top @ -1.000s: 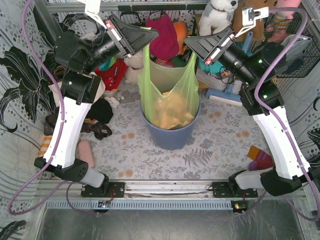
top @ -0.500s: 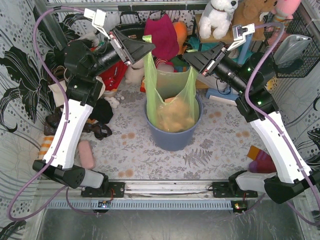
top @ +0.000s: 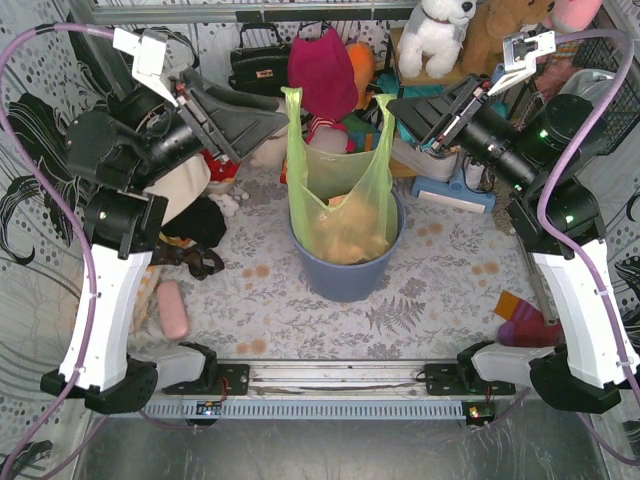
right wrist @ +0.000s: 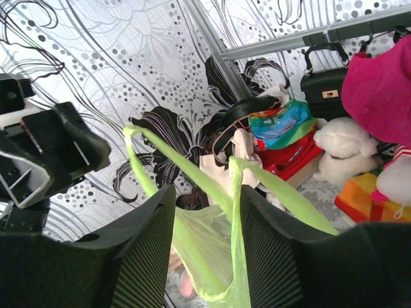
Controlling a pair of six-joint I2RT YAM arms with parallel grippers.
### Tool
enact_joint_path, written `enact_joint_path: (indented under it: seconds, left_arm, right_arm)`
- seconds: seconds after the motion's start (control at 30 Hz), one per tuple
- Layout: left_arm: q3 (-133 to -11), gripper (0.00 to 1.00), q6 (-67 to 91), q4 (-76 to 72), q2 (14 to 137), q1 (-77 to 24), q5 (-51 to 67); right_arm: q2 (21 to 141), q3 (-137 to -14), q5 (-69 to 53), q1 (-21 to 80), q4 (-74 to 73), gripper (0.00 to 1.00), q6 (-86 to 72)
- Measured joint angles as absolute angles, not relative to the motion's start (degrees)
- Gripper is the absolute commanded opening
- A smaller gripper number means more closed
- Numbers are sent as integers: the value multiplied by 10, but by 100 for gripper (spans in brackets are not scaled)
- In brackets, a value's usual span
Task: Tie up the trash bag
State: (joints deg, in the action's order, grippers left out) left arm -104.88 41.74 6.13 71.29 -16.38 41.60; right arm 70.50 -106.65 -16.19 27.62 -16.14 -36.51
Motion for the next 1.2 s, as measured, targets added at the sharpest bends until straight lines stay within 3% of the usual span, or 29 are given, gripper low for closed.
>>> enact_joint_path:
  seconds: [0.53,0.93,1.2]
  left_arm:
    - [-1025,69,404,171,669,-173,424]
    - [-1160,64,334,274,766,-451,277]
    - [-1106,59,307,259,787,-558,115]
  right_arm:
    - [757,-1188,-152,276,-320,46,-309]
    - [770,-1206,-148,276,-353,36,-298]
    - [770,-1206,-140,276,-360,29,-290]
